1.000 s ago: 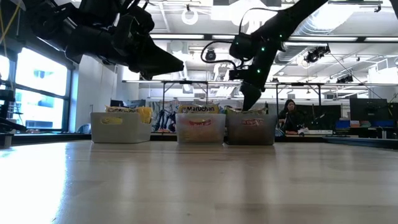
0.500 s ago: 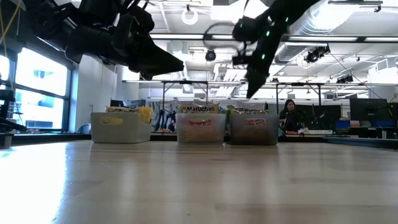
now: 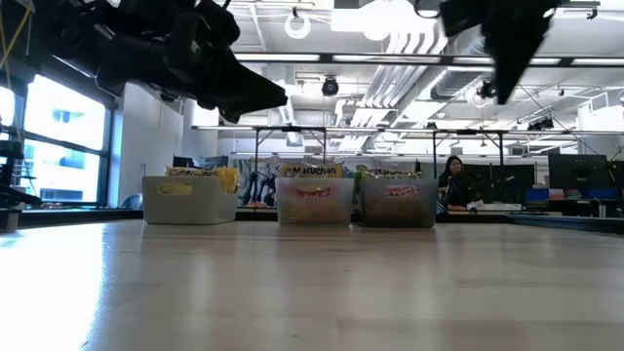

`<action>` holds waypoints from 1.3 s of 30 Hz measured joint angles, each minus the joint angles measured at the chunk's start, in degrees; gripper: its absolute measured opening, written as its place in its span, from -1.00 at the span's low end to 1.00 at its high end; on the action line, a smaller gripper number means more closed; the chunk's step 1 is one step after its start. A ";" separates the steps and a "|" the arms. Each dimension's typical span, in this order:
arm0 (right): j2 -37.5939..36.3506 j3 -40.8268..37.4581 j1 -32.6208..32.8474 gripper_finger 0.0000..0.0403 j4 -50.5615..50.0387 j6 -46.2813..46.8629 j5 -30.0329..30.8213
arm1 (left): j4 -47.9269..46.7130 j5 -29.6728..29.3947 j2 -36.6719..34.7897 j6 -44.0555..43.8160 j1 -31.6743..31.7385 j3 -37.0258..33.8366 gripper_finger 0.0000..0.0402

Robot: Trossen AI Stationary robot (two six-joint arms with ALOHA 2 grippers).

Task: Sort Maruchan noodles
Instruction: Put the yellow noodle pack into the gray bin

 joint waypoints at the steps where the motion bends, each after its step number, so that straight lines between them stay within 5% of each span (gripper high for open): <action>1: 0.49 0.00 3.35 -1.00 -0.11 3.19 -1.14 | 0.00 -0.02 0.00 -0.08 -0.60 0.00 -0.56; 9: 6.93 0.00 25.33 -1.00 -0.01 27.16 -10.92 | 0.37 -1.16 3.35 -0.61 -6.11 0.00 -0.56; 17: 15.51 -0.02 38.57 -1.00 5.05 40.85 -15.81 | 2.93 -1.36 8.68 -2.13 -8.58 0.00 -0.56; 30: 18.21 -2.07 41.32 -1.00 -1.90 57.55 -22.60 | 3.96 -1.36 8.52 -3.95 -8.95 0.02 -0.56; 34: 18.24 -10.21 40.72 -1.00 6.64 56.52 -30.70 | 3.91 -1.36 8.52 -4.67 -8.95 0.02 -0.56; 39: 18.28 -17.57 40.35 -1.00 18.55 55.55 -32.07 | 4.36 -1.34 8.52 -4.65 -8.93 0.02 -0.56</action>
